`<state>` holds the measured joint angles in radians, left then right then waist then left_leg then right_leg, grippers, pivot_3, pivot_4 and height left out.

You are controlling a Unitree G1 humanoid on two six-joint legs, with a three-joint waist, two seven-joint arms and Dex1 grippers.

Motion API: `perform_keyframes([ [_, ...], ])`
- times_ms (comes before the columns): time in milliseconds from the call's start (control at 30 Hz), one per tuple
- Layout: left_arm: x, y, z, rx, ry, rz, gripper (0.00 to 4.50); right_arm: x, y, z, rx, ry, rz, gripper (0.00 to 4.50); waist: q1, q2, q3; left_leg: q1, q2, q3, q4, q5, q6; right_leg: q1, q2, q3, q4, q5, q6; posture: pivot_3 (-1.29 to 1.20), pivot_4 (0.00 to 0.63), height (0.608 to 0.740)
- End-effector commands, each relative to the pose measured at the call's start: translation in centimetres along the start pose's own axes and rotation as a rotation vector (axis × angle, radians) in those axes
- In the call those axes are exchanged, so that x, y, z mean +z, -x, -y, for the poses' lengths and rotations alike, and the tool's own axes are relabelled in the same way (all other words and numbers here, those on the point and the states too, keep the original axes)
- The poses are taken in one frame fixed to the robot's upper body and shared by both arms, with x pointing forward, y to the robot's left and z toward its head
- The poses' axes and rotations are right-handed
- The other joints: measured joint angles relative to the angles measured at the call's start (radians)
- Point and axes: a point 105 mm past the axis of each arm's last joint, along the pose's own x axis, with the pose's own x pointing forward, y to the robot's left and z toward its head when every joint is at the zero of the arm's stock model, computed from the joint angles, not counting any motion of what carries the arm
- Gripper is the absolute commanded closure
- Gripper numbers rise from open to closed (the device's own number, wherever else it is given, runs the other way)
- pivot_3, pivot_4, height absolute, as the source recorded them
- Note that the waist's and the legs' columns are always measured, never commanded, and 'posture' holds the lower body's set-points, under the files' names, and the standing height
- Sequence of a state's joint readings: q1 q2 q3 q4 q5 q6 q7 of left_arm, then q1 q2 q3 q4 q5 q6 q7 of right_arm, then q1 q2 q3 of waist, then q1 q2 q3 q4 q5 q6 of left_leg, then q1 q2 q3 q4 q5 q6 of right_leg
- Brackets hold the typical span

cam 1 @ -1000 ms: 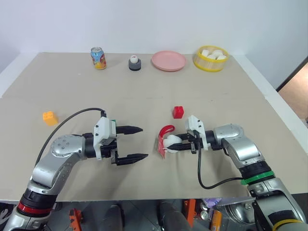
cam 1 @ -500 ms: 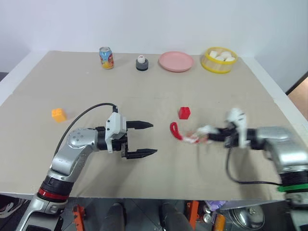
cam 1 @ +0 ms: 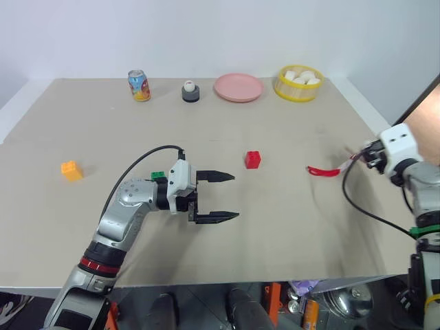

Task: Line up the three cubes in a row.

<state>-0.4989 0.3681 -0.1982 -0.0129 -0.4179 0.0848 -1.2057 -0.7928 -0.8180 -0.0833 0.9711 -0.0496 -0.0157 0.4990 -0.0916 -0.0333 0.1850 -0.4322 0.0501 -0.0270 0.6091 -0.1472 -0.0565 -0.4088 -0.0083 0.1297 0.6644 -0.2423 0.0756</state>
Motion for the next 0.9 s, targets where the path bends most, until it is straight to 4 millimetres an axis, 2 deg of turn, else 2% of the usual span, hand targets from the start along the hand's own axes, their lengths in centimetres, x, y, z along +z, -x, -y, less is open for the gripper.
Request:
perform_keyframes([
  [33,0.6,-0.1,-0.4,0.015,-0.043,0.008,0.16,2.4,-0.4,0.7,-0.052,0.012,0.067,1.12,0.000,0.001,0.000,0.000,0.000,0.000,0.000,0.000,0.000,0.000,0.000,0.000,0.000,0.000,0.002,0.00,0.150,0.740],
  [133,0.4,0.0,-0.4,0.027,-0.041,0.006,0.16,2.6,-0.7,0.7,-0.075,-0.017,0.075,0.13,-0.002,0.001,0.000,-0.001,-0.001,-0.001,0.000,0.000,0.000,0.000,0.000,0.000,0.000,0.000,0.002,0.00,0.150,0.740],
  [167,0.4,0.0,-0.3,0.029,-0.038,0.007,0.16,2.8,-0.7,0.6,-0.068,-0.035,0.087,0.04,-0.002,0.001,0.000,-0.001,-0.001,-0.001,0.000,0.000,0.000,0.000,0.000,0.000,0.000,0.000,0.002,0.00,0.150,0.740],
  [267,0.4,0.2,-0.2,0.042,-0.027,0.014,0.16,4.2,-0.6,0.8,-0.067,-0.068,0.148,0.04,-0.003,0.001,0.000,0.000,-0.001,-0.001,-0.001,0.000,0.000,0.001,0.000,0.000,0.000,0.000,0.002,0.00,0.150,0.740],
  [400,0.3,0.4,-0.1,0.063,-0.020,0.014,0.16,6.1,-0.2,2.7,-0.152,-0.162,0.226,0.04,-0.006,0.002,0.000,0.000,-0.001,-0.001,-0.001,0.000,0.000,0.001,0.000,0.000,0.000,0.000,0.002,0.00,0.150,0.740],
  [500,0.3,0.6,-0.1,0.073,-0.018,0.012,0.16,7.3,0.1,3.0,-0.145,-0.230,0.280,0.04,-0.007,0.002,0.000,0.000,-0.001,-0.001,-0.001,0.000,0.000,0.001,0.000,0.000,0.000,-0.001,0.001,0.00,0.150,0.740],
  [533,0.4,0.6,-0.2,0.078,-0.018,0.012,0.16,7.8,0.1,2.3,-0.089,-0.255,0.302,0.04,-0.007,0.002,0.000,0.000,-0.001,-0.001,-0.001,0.000,0.000,0.001,0.000,0.000,0.000,-0.001,0.000,0.00,0.150,0.740],
  [633,1.0,1.4,-0.8,0.127,-0.021,0.010,0.16,10.0,2.1,-4.7,0.241,-0.152,0.418,0.04,-0.006,0.002,0.000,0.000,0.000,-0.003,-0.003,0.000,0.001,0.001,0.000,-0.001,0.000,-0.001,0.001,0.00,0.150,0.740],
  [800,1.0,2.4,-0.4,0.169,0.000,-0.006,0.16,8.8,5.0,-10.6,0.474,-0.134,0.419,0.04,-0.004,0.005,0.000,0.000,0.000,-0.004,-0.006,-0.001,0.001,0.001,0.001,-0.003,0.000,-0.003,0.001,0.00,0.150,0.740],
  [900,1.0,2.8,-0.3,0.206,0.012,-0.010,0.16,7.2,5.0,-13.4,0.538,-0.086,0.345,0.04,-0.004,0.005,0.000,0.000,0.000,-0.003,-0.005,-0.001,0.001,0.001,0.000,-0.003,0.000,-0.004,0.001,0.00,0.150,0.740],
])
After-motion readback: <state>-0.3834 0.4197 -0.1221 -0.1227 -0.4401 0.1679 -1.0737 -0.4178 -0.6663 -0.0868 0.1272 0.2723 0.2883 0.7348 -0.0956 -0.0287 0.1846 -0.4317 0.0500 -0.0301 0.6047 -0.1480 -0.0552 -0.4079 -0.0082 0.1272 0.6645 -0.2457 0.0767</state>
